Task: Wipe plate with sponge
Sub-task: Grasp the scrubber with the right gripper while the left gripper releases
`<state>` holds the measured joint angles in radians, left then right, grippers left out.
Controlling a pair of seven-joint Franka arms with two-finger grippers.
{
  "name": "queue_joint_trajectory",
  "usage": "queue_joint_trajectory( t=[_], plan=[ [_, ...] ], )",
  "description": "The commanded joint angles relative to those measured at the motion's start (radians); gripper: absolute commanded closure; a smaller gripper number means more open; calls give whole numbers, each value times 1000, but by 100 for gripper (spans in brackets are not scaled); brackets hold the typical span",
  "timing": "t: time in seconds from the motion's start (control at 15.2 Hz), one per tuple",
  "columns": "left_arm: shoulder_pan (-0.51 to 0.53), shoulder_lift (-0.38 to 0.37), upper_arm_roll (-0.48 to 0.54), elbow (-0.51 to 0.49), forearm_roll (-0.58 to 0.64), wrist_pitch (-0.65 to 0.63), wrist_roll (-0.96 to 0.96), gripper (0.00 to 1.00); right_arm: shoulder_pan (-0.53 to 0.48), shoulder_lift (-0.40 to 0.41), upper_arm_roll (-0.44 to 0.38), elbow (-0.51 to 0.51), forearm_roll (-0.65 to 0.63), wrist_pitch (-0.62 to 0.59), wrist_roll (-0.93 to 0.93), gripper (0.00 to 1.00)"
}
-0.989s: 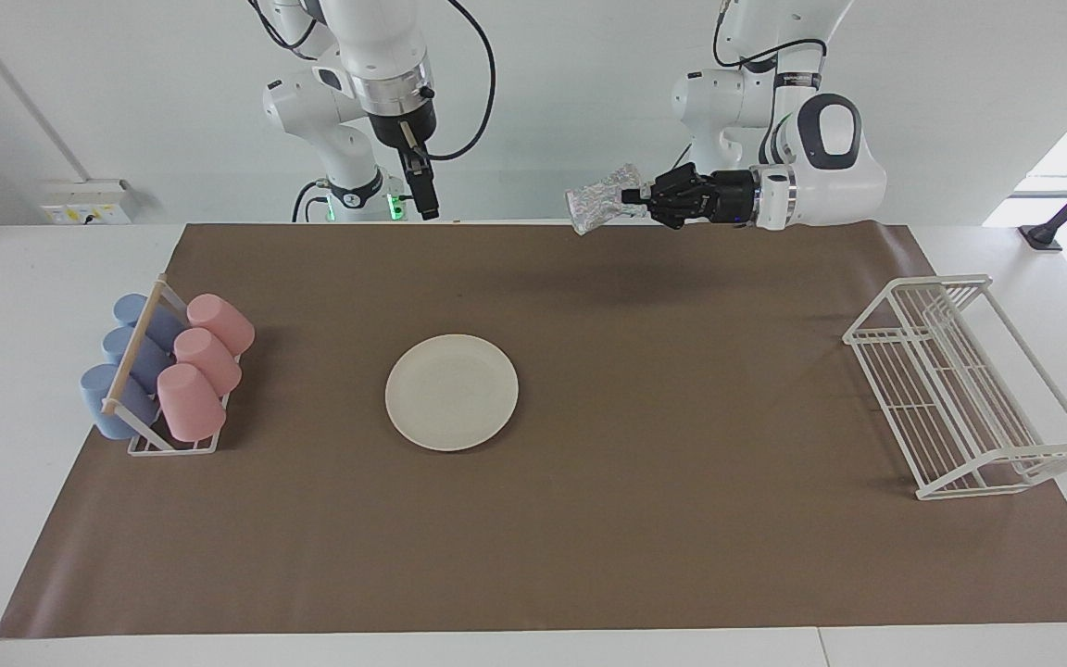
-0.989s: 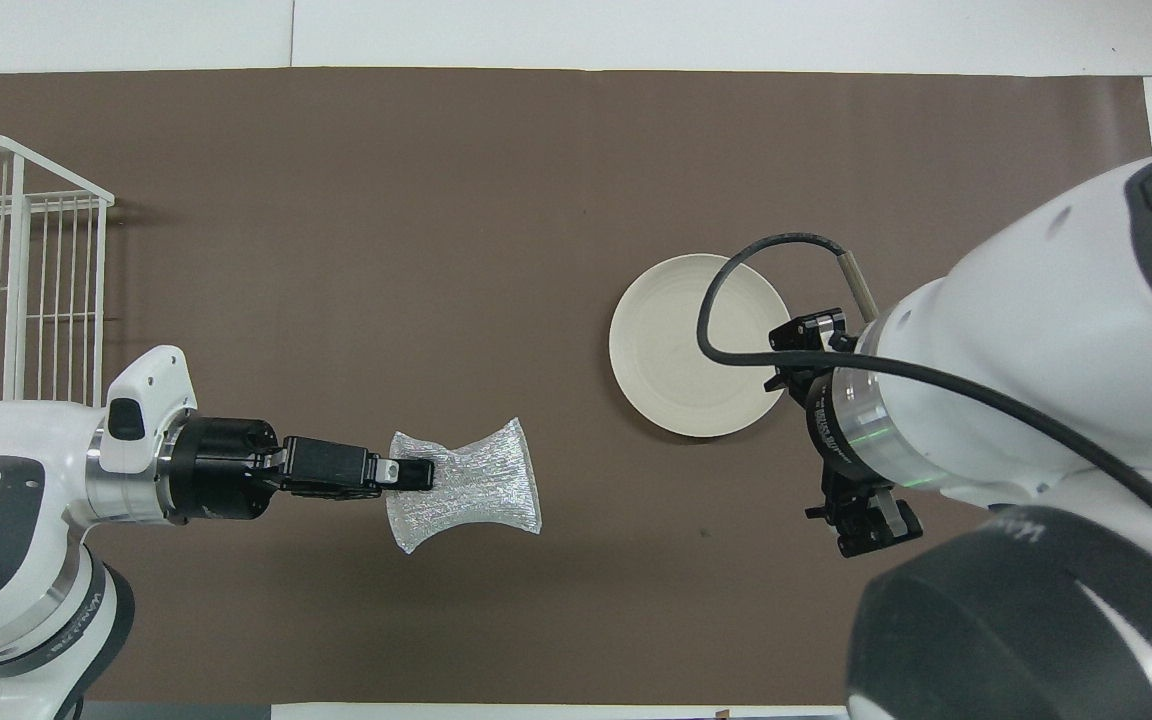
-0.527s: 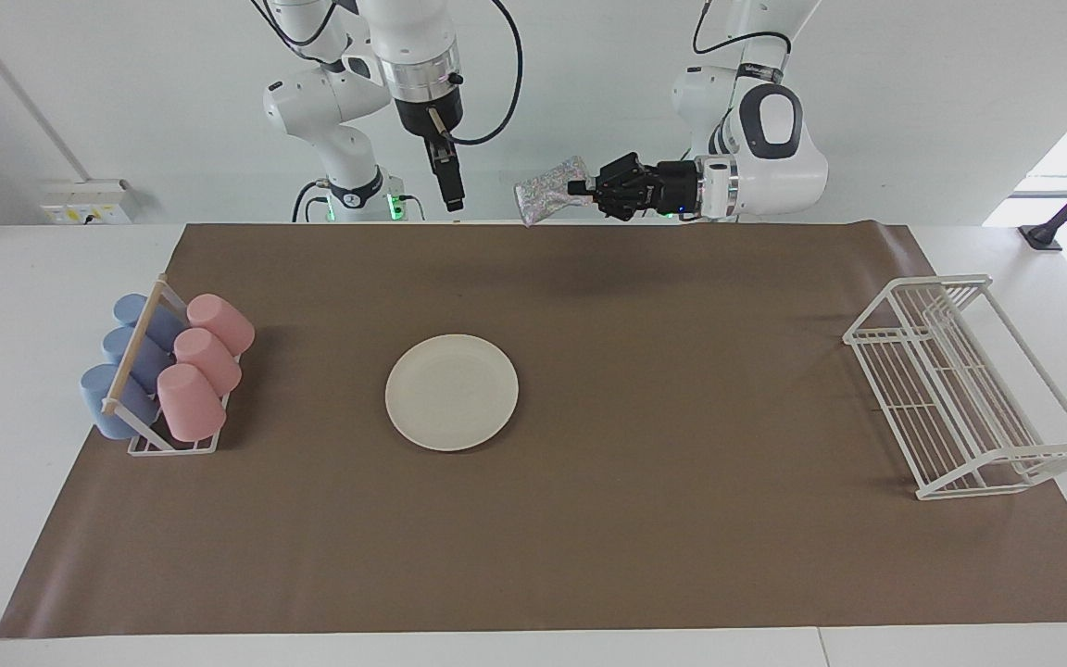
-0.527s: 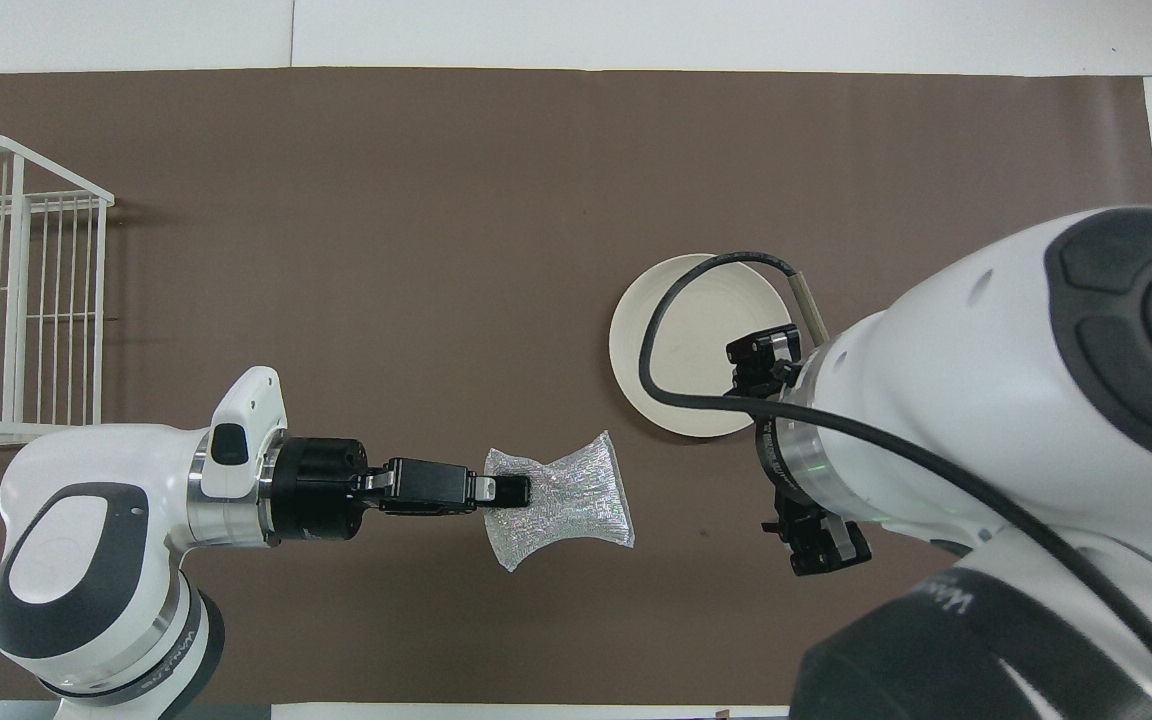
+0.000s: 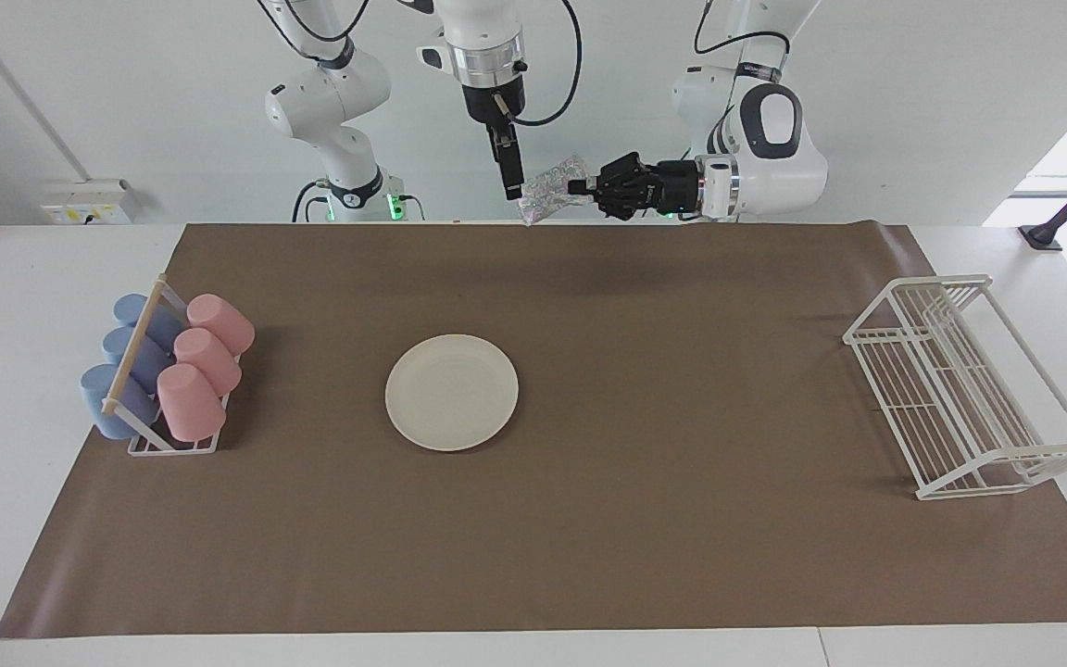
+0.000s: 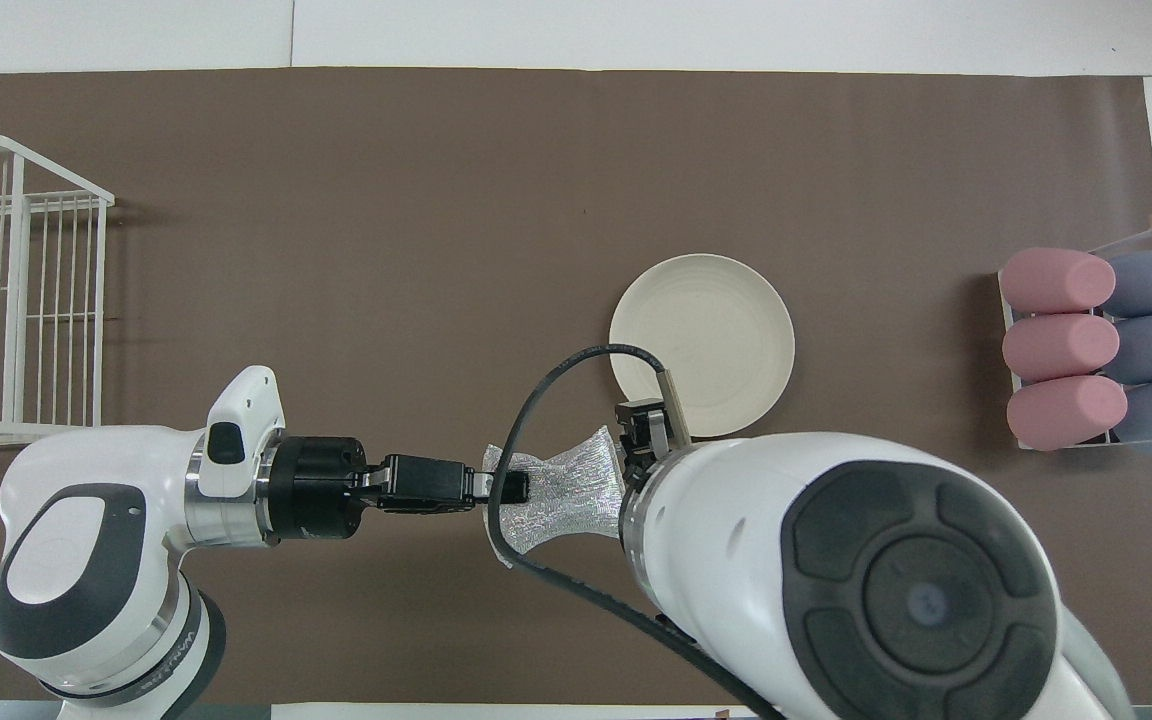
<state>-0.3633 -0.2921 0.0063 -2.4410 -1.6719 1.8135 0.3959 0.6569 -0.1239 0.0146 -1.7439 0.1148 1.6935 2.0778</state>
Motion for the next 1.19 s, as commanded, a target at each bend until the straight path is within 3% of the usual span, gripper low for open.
queue_joint_trajectory(
  t=[0.0,0.79,0.92,0.99,1.12],
  plan=[
    [-23,-39,12,-35,-26,24,12,100,39,-23,-2,-58,19,115,80,0],
    [-17,-61,17,-49,-26,9,14,100,44,-25,-1,-132,23,305,94,1],
    [-17,-61,17,-49,-26,10,14,100,56,-25,-1,-132,22,290,87,48],
    [-16,-61,17,-49,-26,10,14,100,59,-25,-1,-132,22,287,81,65],
    [-16,-61,17,-49,-25,9,12,100,59,-25,-1,-131,20,276,52,77]
  ],
)
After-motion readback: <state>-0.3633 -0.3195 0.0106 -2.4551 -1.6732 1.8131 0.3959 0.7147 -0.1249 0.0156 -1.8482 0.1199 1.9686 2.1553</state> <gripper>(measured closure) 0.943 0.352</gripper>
